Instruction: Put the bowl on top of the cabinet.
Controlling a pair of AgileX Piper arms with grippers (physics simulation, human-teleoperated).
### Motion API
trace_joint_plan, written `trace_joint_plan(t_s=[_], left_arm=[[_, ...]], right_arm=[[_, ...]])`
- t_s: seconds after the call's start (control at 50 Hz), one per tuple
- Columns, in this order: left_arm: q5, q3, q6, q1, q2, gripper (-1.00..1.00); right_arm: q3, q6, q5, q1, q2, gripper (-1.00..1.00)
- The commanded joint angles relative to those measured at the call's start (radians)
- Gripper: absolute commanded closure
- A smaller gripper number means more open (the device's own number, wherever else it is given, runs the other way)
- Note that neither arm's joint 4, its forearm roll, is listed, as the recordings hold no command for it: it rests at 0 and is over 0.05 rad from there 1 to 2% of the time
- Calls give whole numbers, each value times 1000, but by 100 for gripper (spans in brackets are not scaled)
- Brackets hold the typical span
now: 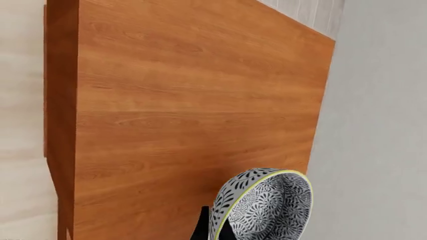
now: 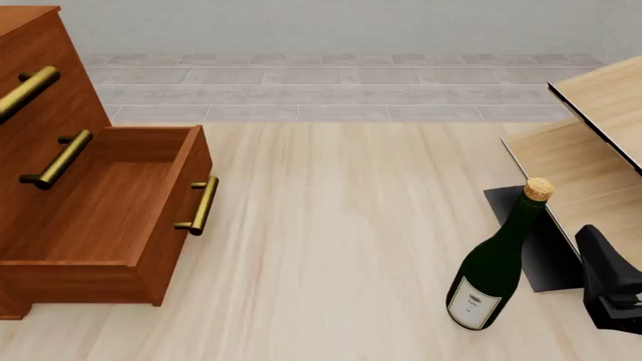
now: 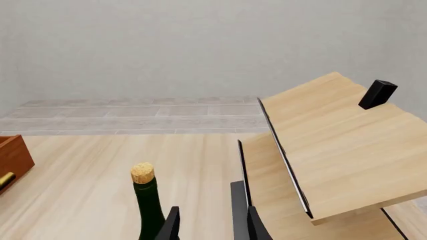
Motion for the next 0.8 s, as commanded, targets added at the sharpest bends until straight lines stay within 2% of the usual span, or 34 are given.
trace_joint_plan(t_s=[0.02, 0.26, 0.38, 0.44, 0.8], left_arm=[[0, 8, -15, -1, 11, 100], [0, 30, -33, -7, 16, 100], [0, 29, -14, 17, 24, 100], [0, 35, -37, -8, 15, 100], [0, 38, -13, 22, 16, 100]], right_arm=[[0, 1, 1, -1, -2, -100], [0, 0, -8, -1, 8, -100], [0, 0, -7, -1, 8, -100], [0, 1, -10, -1, 11, -100], [0, 4, -5, 1, 6, -100]])
